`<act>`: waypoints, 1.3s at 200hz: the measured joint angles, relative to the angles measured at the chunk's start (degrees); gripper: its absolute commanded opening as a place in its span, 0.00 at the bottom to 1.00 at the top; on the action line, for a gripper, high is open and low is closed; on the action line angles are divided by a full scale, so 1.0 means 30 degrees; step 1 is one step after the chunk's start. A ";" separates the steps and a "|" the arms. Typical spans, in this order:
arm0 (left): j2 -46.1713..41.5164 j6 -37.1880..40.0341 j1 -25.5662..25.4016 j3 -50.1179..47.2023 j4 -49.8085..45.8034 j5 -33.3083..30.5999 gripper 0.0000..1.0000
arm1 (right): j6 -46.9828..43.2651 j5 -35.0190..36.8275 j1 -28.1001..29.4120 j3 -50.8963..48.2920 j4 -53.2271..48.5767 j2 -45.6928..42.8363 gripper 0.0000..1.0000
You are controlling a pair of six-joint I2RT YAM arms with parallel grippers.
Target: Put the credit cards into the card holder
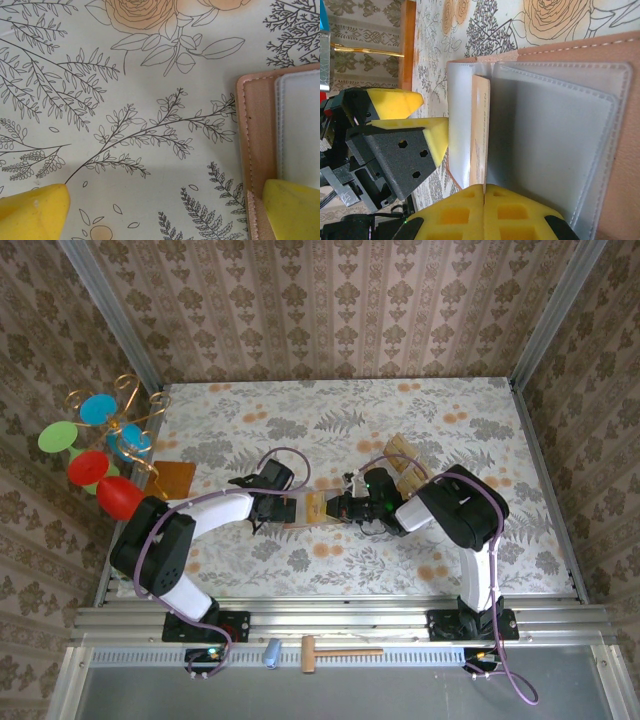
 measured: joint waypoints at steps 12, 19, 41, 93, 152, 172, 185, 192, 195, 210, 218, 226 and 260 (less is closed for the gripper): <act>0.0000 0.0000 0.0000 0.0000 0.0000 0.0000 1.00 | 0.0000 0.0000 0.0022 0.0044 -0.0051 0.0000 0.00; 0.0000 0.0000 0.0000 0.0000 0.0000 -0.0007 1.00 | 0.0000 0.0007 0.0051 0.0058 -0.0058 0.0007 0.00; 0.0000 0.0000 0.0000 0.0000 0.0000 0.0000 1.00 | 0.0007 0.0007 0.0124 0.0138 -0.0058 0.0073 0.00; 0.0000 0.0000 0.0000 0.0000 0.0000 0.0000 1.00 | -0.0015 0.0007 0.0102 0.0138 -0.0117 0.0087 0.00; 0.0000 0.0000 0.0000 0.0000 0.0000 0.0000 1.00 | -0.0015 -0.0066 0.0087 0.0299 -0.0248 0.0153 0.00; 0.0000 0.0000 0.0000 0.0000 0.0000 0.0000 1.00 | -0.0015 -0.0124 0.0138 0.0495 -0.0306 0.0284 0.00; 0.0000 0.0000 0.0000 0.0000 0.0000 0.0000 1.00 | -0.0015 -0.0146 0.0175 0.0627 -0.0335 0.0364 0.00; 0.0000 0.0000 0.0000 0.0000 -0.0007 0.0000 1.00 | -0.0015 -0.0146 0.0211 0.0685 -0.0335 0.0408 0.00; 0.0000 0.0000 0.0000 0.0000 0.0000 0.0000 1.00 | -0.0015 -0.0146 0.0211 0.0699 -0.0335 0.0423 0.00; 0.0000 0.0000 0.0000 0.0000 0.0000 0.0000 1.00 | -0.0022 -0.0160 0.0248 0.0780 -0.0350 0.0466 0.04; 0.0000 -0.0007 0.0000 0.0000 0.0000 0.0000 1.00 | -0.0044 -0.0160 0.0255 0.0801 -0.0415 0.0466 0.10; 0.0000 0.0000 0.0000 0.0000 0.0000 0.0000 1.00 | -0.0087 -0.0197 0.0255 0.0831 -0.0488 0.0466 0.17; 0.0000 0.0000 0.0000 0.0000 0.0000 0.0000 1.00 | -0.0590 -0.0386 0.0386 0.1282 -0.1530 -0.0044 0.38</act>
